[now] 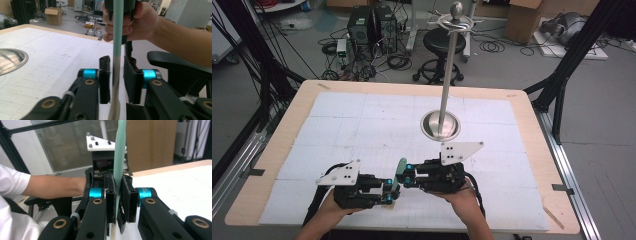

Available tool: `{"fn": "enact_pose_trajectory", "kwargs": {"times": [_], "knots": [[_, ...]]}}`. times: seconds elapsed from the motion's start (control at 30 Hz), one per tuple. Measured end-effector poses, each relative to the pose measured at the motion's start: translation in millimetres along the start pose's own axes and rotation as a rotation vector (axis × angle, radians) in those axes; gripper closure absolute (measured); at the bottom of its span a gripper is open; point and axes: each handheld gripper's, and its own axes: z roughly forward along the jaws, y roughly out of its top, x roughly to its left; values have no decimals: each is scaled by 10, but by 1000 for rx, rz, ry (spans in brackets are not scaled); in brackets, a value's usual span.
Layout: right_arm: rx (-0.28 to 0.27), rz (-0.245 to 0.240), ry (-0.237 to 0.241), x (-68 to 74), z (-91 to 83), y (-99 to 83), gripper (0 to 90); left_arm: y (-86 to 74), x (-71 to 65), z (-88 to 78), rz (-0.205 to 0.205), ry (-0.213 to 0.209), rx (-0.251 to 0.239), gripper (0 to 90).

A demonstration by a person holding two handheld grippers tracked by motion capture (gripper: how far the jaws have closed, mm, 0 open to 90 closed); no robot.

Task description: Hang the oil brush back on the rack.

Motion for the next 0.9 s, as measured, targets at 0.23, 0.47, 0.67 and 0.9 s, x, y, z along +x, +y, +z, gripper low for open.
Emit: {"fn": "enact_pose_trajectory", "kwargs": {"times": [0.23, 0.47, 0.67, 0.9], "knots": [[-52, 71, -101, 18, -6, -2, 505, 9, -23, -2, 4, 67, -4, 842], [-70, 18, -330, 126, -25, 10, 461, 29, -18, -12, -13, 210, -33, 843], [-58, -6, -445, 216, 24, 43, 507, 27, -13, 36, -19, 310, -24, 843], [-14, -6, -533, 266, 141, 88, 555, 16, -37, 104, -11, 357, -13, 842]]}}
